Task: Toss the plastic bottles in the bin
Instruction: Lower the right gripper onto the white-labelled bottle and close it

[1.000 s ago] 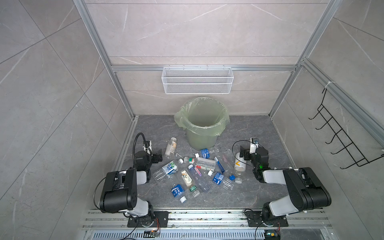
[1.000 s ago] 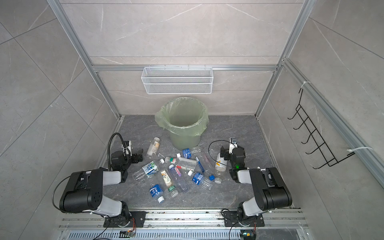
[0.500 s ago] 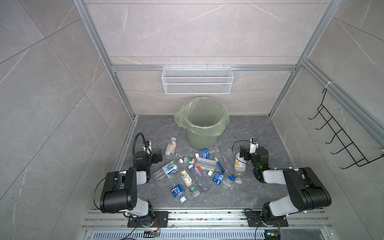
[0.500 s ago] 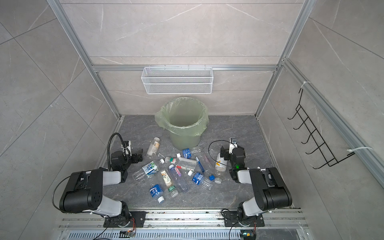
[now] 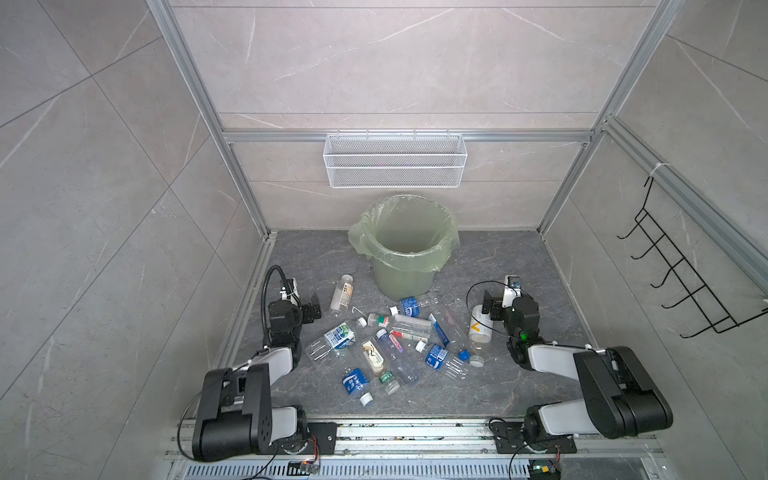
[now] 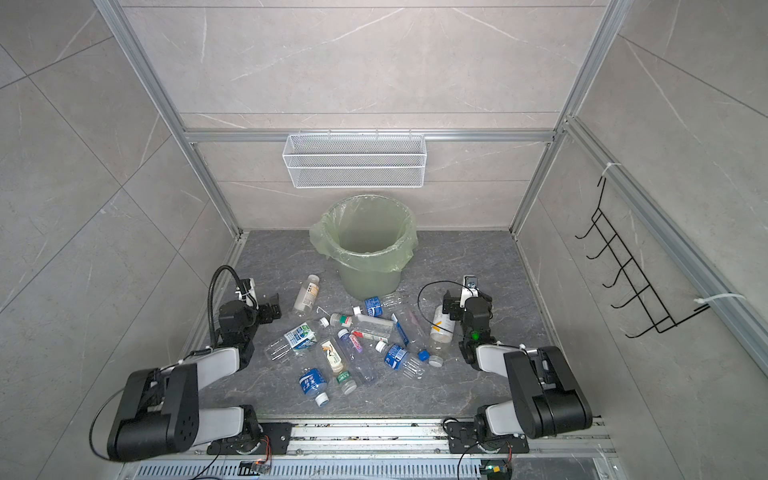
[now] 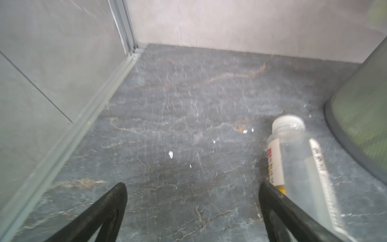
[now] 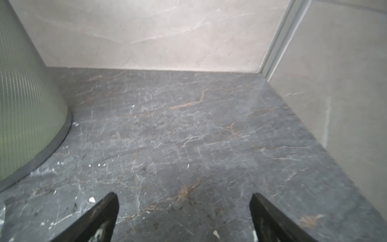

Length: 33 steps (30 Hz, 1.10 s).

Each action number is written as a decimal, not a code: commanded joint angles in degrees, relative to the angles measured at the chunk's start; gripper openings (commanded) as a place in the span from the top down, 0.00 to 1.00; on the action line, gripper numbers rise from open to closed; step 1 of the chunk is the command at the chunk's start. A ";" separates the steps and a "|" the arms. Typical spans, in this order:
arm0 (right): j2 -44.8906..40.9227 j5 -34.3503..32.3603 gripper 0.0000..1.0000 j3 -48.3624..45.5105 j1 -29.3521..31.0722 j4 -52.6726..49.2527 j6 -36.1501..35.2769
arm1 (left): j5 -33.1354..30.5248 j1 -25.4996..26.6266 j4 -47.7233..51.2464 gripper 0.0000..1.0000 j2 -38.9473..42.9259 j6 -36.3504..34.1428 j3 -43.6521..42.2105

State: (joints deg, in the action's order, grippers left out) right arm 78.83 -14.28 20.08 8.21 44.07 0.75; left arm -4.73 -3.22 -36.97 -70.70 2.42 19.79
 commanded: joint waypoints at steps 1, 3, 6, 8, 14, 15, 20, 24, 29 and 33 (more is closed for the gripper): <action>-5.26 -9.00 0.00 3.89 1.11 -13.13 4.63 | -10.40 0.51 11.41 0.00 8.94 9.72 3.33; -7.36 -16.16 0.00 8.94 1.28 -26.00 14.33 | -11.87 0.58 21.63 0.00 11.92 15.41 7.46; -5.11 -21.74 0.00 23.48 1.20 -53.44 28.64 | -9.71 1.53 23.40 0.00 14.54 18.29 7.91; -1.81 -21.35 0.00 31.88 1.26 -64.65 31.10 | -7.25 2.69 23.55 0.00 15.60 19.41 8.16; -5.66 -12.91 0.00 35.39 2.01 -71.43 31.51 | -4.58 8.83 30.67 0.00 16.53 20.83 14.11; -7.21 -11.70 0.00 35.19 2.49 -72.25 31.52 | -4.05 9.50 32.72 0.00 16.90 21.14 15.57; -10.26 -5.50 0.00 36.00 5.11 -78.70 29.70 | -0.27 12.45 42.27 0.00 18.05 23.59 21.28; -10.65 -0.87 0.00 34.70 6.96 -82.30 29.40 | -1.47 16.84 49.95 0.00 17.98 23.05 24.81; -11.59 4.00 0.00 30.46 10.99 -82.25 30.32 | -0.11 20.62 52.17 0.00 19.32 22.43 23.61; -11.48 4.61 0.00 27.34 12.86 -82.11 31.54 | 4.64 20.63 51.57 0.00 20.63 22.85 20.68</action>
State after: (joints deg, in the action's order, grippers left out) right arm 68.14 -11.77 49.41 20.32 -36.07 30.63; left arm -3.70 17.39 12.88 -51.77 24.53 41.71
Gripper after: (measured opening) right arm 0.991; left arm 0.998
